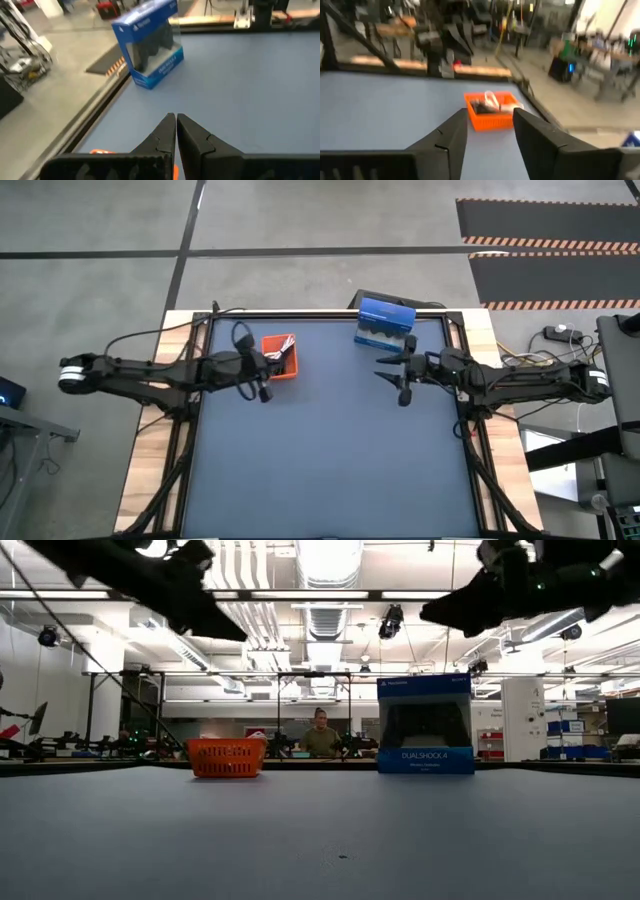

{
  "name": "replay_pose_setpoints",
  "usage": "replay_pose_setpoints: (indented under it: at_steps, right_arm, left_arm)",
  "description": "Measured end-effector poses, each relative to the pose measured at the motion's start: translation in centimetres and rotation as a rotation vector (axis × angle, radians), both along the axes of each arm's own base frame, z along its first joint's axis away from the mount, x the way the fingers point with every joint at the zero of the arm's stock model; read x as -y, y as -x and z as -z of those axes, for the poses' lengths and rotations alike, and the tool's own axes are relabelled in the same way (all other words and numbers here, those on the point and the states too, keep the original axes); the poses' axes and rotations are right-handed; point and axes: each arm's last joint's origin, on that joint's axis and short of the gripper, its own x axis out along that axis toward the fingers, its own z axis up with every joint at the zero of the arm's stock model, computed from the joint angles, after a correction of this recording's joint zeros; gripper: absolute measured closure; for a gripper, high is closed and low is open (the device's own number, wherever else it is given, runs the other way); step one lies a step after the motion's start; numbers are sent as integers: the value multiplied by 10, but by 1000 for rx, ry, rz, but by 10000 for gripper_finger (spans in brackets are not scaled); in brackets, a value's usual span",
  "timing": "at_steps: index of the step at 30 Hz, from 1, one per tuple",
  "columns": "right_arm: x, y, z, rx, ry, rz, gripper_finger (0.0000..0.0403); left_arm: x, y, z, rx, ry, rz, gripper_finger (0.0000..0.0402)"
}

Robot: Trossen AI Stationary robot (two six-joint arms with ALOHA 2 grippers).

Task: Pick and place USB-C Cables
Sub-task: Return to Home Position

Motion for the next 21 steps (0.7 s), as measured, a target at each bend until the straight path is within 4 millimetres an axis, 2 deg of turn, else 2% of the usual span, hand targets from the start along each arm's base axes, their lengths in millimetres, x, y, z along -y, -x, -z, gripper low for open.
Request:
replay_pose_setpoints:
  at_steps: [9,16,21]
  right_arm:
    - [-4,18,27,157,80,-17,312]
    - [-6,27,27,183,151,-14,351]
    - [-7,33,23,189,175,-12,375]
  left_arm:
    - [1,47,2,159,-44,-11,400]
    - [4,75,14,227,-91,-4,400]
    - [5,88,24,272,-91,-6,400]
